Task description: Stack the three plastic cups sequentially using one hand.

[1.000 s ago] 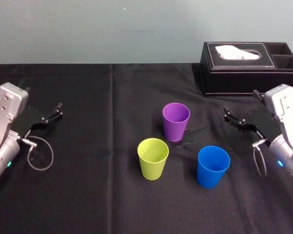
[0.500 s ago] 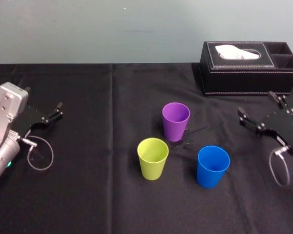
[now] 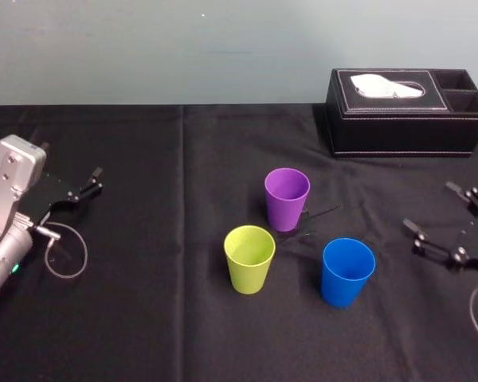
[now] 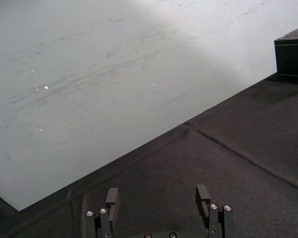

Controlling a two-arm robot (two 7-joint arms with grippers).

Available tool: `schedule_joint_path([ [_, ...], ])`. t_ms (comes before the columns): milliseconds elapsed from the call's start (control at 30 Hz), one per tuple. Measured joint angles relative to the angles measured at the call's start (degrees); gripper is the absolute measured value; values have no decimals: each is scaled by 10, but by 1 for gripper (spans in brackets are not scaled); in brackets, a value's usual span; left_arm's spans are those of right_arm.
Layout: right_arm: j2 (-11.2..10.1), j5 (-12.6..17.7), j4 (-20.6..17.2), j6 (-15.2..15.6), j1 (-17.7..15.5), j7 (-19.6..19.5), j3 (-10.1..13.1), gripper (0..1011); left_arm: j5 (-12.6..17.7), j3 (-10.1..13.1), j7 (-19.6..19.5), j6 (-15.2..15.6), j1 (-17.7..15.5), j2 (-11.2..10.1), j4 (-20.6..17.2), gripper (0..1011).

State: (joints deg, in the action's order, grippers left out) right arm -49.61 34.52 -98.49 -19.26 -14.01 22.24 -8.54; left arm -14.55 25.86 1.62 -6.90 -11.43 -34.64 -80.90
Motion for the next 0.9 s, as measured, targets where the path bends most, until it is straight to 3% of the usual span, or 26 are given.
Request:
schedule_joint_path([
  [167,-22,21,-12,-18,-38,52,16,1000,0,0,0,0,0,0,0,1011],
  [333,-25,12,-15,-22,-51,69,14,1000,0,0,0,0,0,0,0,1011],
  [900,20,-20,25,12,-20,108,-29,1000,0,0,0,0,0,0,0,1011],
])
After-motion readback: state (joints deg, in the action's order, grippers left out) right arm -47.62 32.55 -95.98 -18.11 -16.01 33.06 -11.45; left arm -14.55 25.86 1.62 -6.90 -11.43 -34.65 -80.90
